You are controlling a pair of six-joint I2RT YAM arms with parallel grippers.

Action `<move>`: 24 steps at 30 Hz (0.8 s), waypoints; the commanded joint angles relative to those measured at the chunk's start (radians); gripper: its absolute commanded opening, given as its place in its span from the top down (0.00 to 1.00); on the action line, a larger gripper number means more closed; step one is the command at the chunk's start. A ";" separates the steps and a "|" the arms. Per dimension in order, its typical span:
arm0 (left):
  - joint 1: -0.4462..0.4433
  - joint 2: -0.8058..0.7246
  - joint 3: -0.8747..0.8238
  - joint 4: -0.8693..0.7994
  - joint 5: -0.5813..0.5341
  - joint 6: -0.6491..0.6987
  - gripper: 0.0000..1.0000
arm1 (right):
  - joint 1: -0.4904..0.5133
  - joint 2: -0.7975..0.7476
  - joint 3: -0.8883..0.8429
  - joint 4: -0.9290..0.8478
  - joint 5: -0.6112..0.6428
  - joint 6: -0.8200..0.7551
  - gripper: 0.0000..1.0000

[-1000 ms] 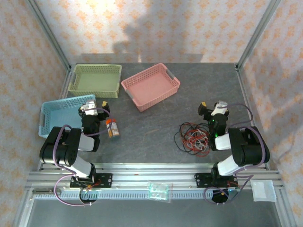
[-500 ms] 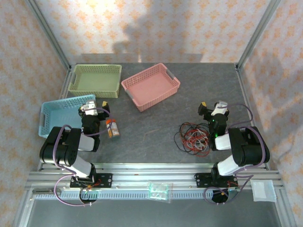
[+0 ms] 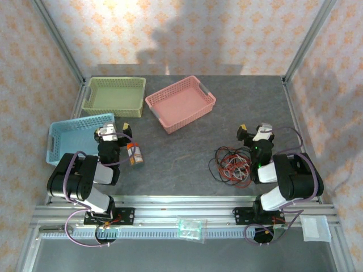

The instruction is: Untangle the cables

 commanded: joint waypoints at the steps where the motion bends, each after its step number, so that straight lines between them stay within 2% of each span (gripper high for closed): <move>1: -0.046 -0.050 0.000 0.004 -0.074 0.045 0.00 | 0.007 -0.038 -0.003 0.036 0.007 -0.019 0.00; 4: -0.115 -0.106 0.018 -0.055 -0.200 0.087 0.00 | 0.020 -0.085 -0.009 0.010 0.018 -0.032 0.00; 7: -0.190 -0.186 0.103 -0.298 -0.271 0.107 0.00 | 0.028 -0.151 0.027 -0.118 0.021 -0.029 0.00; 11: -0.280 -0.288 0.183 -0.505 -0.372 0.062 0.01 | 0.030 -0.270 0.069 -0.290 -0.004 0.000 0.00; 15: -0.298 -0.382 0.283 -0.731 -0.355 -0.017 0.01 | 0.030 -0.410 0.123 -0.472 -0.087 0.045 0.00; 20: -0.298 -0.433 0.423 -0.983 -0.224 -0.120 0.01 | 0.030 -0.504 0.229 -0.694 -0.283 0.084 0.00; 22: -0.298 -0.429 0.484 -1.094 -0.232 -0.220 0.01 | 0.030 -0.526 0.268 -0.762 -0.320 0.132 0.00; 24: -0.298 -0.407 0.558 -1.234 -0.287 -0.342 0.00 | 0.030 -0.531 0.315 -0.847 -0.287 0.209 0.00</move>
